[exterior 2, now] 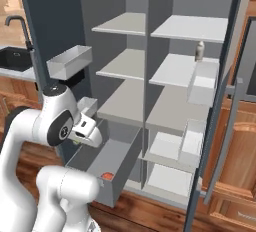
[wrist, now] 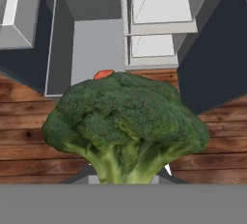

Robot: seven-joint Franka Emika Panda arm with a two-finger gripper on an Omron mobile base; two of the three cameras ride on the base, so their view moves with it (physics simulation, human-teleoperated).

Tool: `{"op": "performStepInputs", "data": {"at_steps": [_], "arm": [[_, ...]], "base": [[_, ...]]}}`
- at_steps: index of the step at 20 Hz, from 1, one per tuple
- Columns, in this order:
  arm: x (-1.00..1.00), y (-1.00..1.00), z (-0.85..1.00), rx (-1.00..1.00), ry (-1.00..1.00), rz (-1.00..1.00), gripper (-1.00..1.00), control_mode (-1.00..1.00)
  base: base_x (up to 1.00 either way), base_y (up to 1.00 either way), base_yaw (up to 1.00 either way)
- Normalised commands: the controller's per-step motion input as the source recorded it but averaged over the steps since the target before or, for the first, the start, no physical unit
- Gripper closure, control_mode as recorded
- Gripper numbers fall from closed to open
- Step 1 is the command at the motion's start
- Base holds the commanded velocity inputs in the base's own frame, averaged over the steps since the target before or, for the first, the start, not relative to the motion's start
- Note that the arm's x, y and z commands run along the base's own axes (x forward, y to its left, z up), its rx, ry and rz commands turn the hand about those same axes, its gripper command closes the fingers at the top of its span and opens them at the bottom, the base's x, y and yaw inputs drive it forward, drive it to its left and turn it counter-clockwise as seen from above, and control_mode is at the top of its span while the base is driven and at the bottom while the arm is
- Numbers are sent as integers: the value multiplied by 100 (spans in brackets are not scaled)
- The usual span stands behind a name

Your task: Take the sweet potato and broccoli from the fridge shelf and place them in the freezer drawer to begin freezing them.

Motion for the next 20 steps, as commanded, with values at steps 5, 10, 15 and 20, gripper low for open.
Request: {"op": "performStepInputs", "data": {"at_steps": [5,10,15,20], "arm": [[5,0,-8,0,2,4,100,-100],[83,-5,-47,0,19,23,100,-100],[84,-13,-58,0,15,30,100,-100],[57,-23,-48,2,6,31,100,-100]], "base": [[-8,0,16],[0,0,0],[0,0,0],[0,0,0]]}}
